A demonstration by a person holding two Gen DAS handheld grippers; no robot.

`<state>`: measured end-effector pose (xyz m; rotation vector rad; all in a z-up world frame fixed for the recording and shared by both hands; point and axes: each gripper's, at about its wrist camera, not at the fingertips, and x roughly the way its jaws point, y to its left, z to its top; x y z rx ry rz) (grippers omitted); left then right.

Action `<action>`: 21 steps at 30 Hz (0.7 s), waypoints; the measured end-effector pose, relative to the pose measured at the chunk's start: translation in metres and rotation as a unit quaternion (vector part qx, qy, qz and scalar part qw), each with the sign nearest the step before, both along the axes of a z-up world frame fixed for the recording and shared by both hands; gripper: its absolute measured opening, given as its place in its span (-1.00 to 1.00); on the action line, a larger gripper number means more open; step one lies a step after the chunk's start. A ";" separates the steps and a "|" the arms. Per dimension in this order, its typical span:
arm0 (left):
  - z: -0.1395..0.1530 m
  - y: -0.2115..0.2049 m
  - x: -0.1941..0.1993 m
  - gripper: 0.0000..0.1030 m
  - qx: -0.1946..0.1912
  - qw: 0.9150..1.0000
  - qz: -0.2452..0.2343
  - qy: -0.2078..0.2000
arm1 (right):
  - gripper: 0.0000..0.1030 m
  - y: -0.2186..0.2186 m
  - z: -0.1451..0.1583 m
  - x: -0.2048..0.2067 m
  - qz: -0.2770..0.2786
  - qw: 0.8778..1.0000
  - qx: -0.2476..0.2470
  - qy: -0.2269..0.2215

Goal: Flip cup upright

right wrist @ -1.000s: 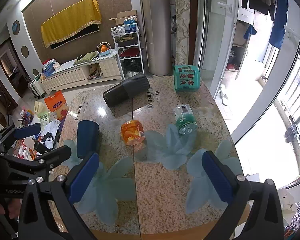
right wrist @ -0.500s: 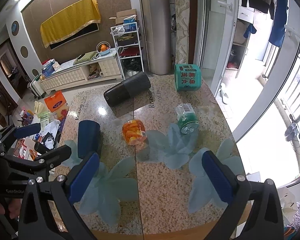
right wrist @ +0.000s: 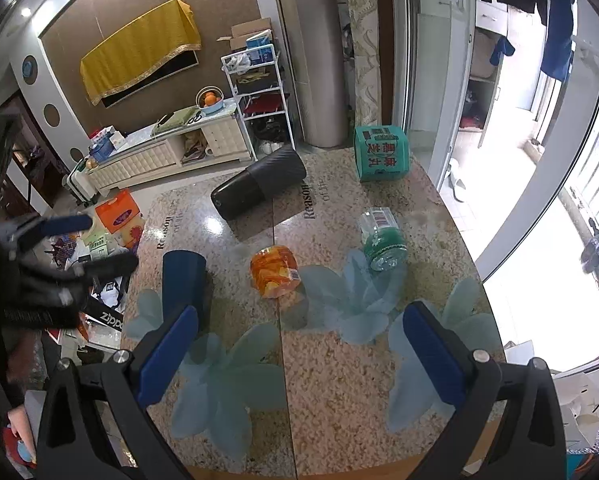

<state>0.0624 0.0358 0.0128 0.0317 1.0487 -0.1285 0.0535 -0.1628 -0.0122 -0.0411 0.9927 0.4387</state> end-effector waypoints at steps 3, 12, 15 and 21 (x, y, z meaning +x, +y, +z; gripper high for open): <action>-0.001 0.009 0.028 0.99 0.006 1.000 -0.012 0.015 | 1.00 0.000 -0.004 0.007 0.000 1.000 -0.002 0.009; -0.039 0.023 0.119 0.99 0.080 0.989 -0.108 0.061 | 1.00 -0.007 -0.020 0.034 -0.004 0.999 -0.014 0.043; -0.061 0.026 0.148 0.99 0.070 0.985 -0.133 0.088 | 1.00 -0.011 -0.030 0.042 -0.004 0.998 -0.016 0.060; -0.110 0.030 0.201 0.99 0.078 0.976 -0.155 0.128 | 1.00 -0.014 -0.049 0.059 -0.003 0.995 -0.026 0.096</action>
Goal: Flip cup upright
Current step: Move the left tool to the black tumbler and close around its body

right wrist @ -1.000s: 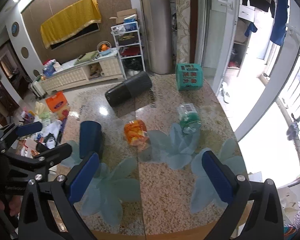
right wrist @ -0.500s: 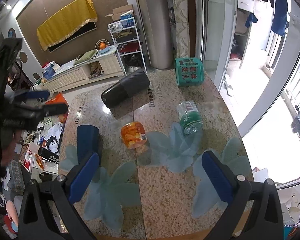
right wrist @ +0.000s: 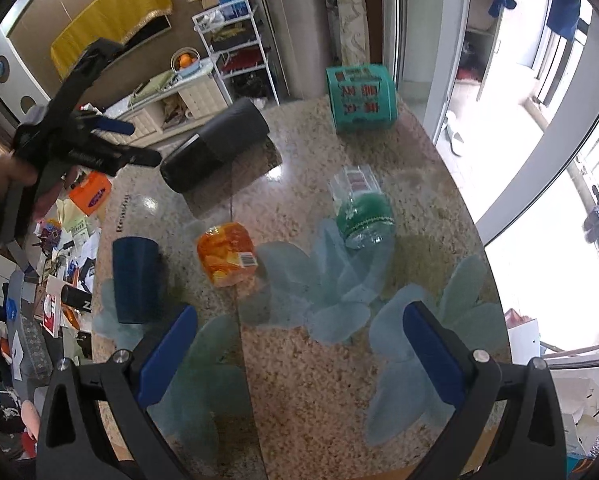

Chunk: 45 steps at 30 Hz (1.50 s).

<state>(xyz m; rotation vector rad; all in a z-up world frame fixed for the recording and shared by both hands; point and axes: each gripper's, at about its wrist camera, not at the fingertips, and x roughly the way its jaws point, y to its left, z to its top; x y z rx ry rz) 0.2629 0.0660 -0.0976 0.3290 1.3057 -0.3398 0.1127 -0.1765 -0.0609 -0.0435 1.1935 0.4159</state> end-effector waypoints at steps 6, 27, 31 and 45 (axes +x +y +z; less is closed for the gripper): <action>-0.044 0.013 0.044 0.99 -0.001 0.999 0.010 0.042 | 1.00 -0.002 -0.023 0.014 0.011 0.999 -0.001 0.039; -0.125 0.010 0.103 0.81 0.011 0.990 -0.001 0.138 | 1.00 0.014 -0.029 0.053 0.045 0.999 0.018 0.024; -0.131 0.011 0.106 0.82 0.029 0.989 0.000 0.143 | 1.00 0.018 -0.030 0.058 0.046 0.998 0.020 0.024; -0.132 0.020 0.124 0.53 0.039 0.983 0.059 0.167 | 1.00 0.017 -0.037 0.053 0.039 0.998 0.021 0.032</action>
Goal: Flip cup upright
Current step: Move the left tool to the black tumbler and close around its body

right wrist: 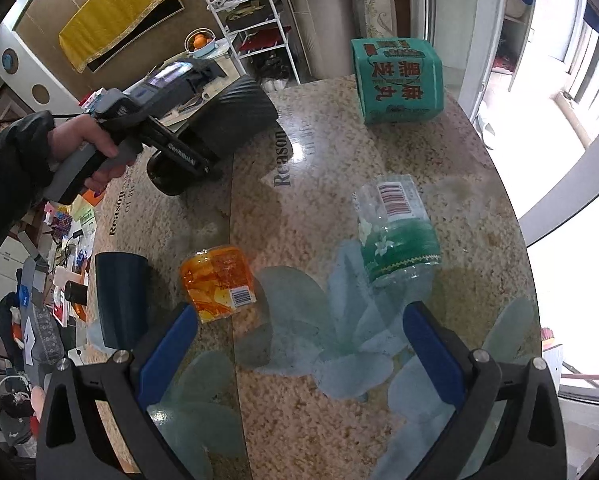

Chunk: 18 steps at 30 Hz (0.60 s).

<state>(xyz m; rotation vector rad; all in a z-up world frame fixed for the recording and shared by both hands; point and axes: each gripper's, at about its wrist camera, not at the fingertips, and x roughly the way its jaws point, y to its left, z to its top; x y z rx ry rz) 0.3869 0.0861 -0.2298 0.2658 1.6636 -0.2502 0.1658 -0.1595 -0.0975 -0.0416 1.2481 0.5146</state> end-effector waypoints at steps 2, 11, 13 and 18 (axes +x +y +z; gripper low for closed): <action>-0.001 0.001 0.004 0.53 0.002 1.000 0.002 -0.001 | 1.00 -0.003 -0.001 0.000 -0.006 1.000 0.000 0.003; 0.028 -0.006 -0.015 0.50 -0.014 0.998 0.026 -0.063 | 1.00 -0.009 0.005 -0.006 -0.013 1.000 0.001 -0.004; 0.039 -0.006 -0.022 0.49 -0.019 0.997 0.030 -0.070 | 1.00 -0.011 0.005 -0.007 -0.014 1.000 0.002 -0.006; 0.044 -0.003 -0.036 0.49 -0.030 0.995 0.051 -0.076 | 1.00 -0.013 0.008 -0.011 -0.017 1.000 0.000 -0.011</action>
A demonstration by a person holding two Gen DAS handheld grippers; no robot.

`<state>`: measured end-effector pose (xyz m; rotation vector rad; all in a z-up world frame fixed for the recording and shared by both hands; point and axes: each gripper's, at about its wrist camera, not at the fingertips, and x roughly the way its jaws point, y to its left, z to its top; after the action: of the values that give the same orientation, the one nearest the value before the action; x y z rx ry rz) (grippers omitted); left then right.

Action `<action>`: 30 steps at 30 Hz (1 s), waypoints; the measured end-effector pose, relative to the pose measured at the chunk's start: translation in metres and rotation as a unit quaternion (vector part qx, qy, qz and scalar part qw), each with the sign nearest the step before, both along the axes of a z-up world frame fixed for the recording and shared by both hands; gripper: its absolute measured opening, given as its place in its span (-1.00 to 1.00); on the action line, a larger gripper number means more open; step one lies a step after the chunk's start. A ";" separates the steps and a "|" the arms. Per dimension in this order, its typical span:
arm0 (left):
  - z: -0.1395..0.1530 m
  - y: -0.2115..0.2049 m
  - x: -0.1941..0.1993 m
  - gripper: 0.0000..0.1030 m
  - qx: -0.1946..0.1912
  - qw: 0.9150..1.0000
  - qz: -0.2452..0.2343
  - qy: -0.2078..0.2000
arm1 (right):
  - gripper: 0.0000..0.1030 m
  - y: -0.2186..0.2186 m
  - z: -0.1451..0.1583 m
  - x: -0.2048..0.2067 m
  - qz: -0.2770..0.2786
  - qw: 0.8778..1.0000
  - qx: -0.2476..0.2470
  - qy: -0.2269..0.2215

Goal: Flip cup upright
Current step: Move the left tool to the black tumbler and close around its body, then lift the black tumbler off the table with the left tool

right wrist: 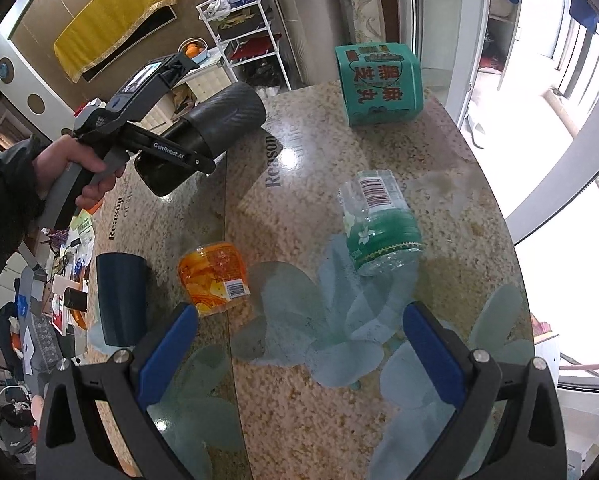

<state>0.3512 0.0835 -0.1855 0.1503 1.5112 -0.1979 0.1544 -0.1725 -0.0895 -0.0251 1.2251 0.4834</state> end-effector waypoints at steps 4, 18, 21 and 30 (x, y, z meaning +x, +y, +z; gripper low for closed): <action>0.004 0.006 -0.020 0.48 -0.027 0.999 0.021 -0.025 | 1.00 -0.003 0.001 -0.004 -0.003 1.000 -0.001 -0.001; 0.027 0.007 -0.050 0.46 -0.061 0.995 0.052 -0.064 | 1.00 -0.008 -0.002 -0.012 -0.008 1.000 -0.004 0.004; 0.024 0.009 -0.049 0.46 -0.067 0.995 0.061 -0.037 | 1.00 -0.008 -0.003 -0.012 -0.009 1.000 -0.005 0.006; -0.001 0.012 -0.044 0.46 -0.073 0.994 0.069 0.050 | 1.00 -0.009 -0.005 -0.012 -0.013 1.000 -0.002 0.006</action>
<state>0.3069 0.0951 -0.1865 -0.0816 1.5939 -0.2067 0.1427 -0.1818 -0.0948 -0.0104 1.2374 0.4595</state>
